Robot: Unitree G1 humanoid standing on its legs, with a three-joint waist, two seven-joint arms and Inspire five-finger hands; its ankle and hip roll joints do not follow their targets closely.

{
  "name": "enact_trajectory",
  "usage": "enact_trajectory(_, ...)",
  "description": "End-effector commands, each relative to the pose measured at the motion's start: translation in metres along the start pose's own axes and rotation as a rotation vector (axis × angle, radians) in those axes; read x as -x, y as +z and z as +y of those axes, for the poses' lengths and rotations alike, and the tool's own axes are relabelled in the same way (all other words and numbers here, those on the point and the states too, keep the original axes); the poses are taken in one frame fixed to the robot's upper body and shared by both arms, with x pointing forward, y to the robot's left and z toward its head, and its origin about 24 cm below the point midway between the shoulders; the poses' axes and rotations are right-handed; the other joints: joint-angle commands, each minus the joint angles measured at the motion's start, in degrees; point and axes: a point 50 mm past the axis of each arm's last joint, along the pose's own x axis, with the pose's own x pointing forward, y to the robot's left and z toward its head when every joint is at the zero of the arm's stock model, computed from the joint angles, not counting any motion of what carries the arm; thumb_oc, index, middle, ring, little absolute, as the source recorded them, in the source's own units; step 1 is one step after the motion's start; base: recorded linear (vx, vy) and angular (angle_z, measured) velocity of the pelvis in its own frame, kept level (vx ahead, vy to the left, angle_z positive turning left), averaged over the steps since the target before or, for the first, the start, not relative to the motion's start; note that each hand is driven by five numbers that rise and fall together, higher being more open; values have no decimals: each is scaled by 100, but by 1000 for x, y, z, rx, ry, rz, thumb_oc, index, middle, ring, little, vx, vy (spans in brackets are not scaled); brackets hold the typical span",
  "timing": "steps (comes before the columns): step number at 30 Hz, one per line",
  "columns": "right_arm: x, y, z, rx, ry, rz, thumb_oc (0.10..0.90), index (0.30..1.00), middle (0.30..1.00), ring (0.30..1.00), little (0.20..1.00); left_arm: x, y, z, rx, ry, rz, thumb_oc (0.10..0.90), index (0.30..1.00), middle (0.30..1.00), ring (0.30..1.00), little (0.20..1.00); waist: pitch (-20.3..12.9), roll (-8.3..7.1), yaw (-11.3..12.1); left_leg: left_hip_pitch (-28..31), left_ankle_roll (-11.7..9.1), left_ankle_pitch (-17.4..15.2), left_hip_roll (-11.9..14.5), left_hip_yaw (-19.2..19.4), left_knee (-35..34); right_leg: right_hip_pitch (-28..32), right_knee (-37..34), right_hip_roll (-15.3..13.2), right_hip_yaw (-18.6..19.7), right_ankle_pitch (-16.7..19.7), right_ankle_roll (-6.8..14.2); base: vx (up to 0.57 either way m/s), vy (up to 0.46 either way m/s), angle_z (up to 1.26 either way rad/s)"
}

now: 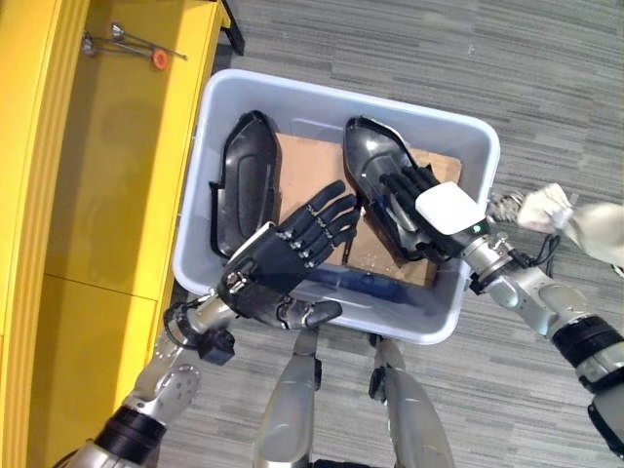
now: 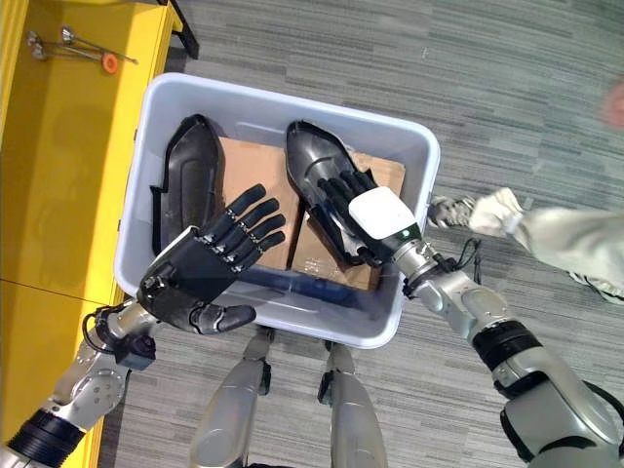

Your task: Move parts from the plastic box to the shelf.

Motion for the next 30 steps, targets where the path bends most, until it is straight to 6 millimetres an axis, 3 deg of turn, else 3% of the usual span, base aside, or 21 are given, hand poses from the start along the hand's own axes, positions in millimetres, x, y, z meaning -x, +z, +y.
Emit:
enact_trajectory(1, -12, -7, -55, 83, -198, -57, 900, 1000, 1000, 1000, 1000, -14, 34, -17, -91, -142, -158, 900, 1000, 1000, 1000, 1000, -160, 16, -42, -236, 109, -511, -129, 307, 386, -138, 1067, -396, -485, -1032, 347, -69, 39, 0)
enact_trajectory(11, -6, -35, -38, 67, -14, 202, 900, 1000, 1000, 1000, 1000, -14, 29, -19, -97, -148, -141, 900, 1000, 1000, 1000, 1000, -160, 6, -71, -574, 99, -481, -130, 294, 424, -508, 1113, -413, -467, -964, 374, -31, -8, -3)
enact_trajectory(16, -3, -35, -26, 56, 91, 226, 900, 1000, 1000, 1000, 1000, -12, 27, -19, -95, -151, -141, 900, 1000, 1000, 1000, 1000, -160, 0, -76, -625, 87, -453, -127, 302, 402, -565, 1114, -413, -477, -958, 374, 0, 0, 0)
enact_trajectory(20, -2, -26, -23, 21, 63, 207, 900, 1000, 1000, 1000, 1000, -12, 25, -21, -95, -148, -141, 900, 1000, 1000, 1000, 1000, -160, -13, -108, -654, 92, -432, -121, 320, 393, -602, 1119, -410, -472, -943, 372, 0, 1, 1)
enact_trajectory(25, -3, -2, -39, -66, -148, 93, 900, 1000, 1000, 1000, 1000, -11, 22, -24, -94, -137, -149, 900, 1000, 1000, 1000, 1000, -160, -47, -193, -573, 110, -451, -101, 367, 366, -554, 1121, -392, -438, -938, 387, 1, 7, 0)
enact_trajectory(30, 8, 27, -56, -275, -379, 12, 900, 1000, 1000, 1000, 1000, -10, 19, -28, -107, -95, -180, 900, 1000, 1000, 1000, 1000, -160, -74, -402, -335, 122, -559, -70, 483, 409, -370, 1112, -371, -314, -972, 390, 9, 83, -8)
